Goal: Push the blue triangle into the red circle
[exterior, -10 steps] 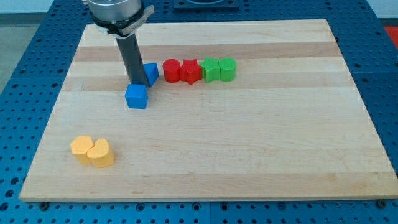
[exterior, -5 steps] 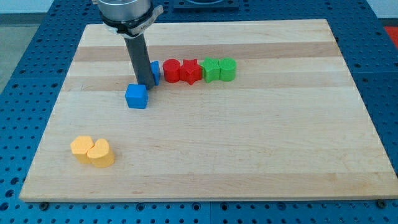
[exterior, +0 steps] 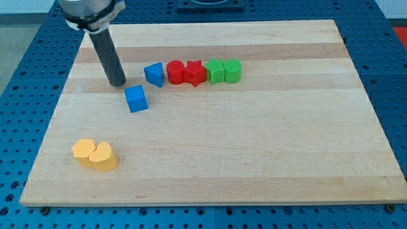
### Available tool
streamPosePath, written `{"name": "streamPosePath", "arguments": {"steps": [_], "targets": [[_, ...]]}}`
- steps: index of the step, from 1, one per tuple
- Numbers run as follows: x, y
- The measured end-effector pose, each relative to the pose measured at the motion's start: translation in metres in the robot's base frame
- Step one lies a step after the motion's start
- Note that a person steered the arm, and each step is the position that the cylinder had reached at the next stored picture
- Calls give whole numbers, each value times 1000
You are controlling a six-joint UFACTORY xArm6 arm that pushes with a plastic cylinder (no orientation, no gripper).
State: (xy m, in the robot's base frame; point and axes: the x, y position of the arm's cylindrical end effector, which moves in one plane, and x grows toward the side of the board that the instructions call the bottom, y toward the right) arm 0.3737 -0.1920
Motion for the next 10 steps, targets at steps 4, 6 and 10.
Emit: {"name": "streamPosePath", "arguments": {"steps": [4,6,10], "targets": [[-10,13],[-10,16],[-10,30]]}}
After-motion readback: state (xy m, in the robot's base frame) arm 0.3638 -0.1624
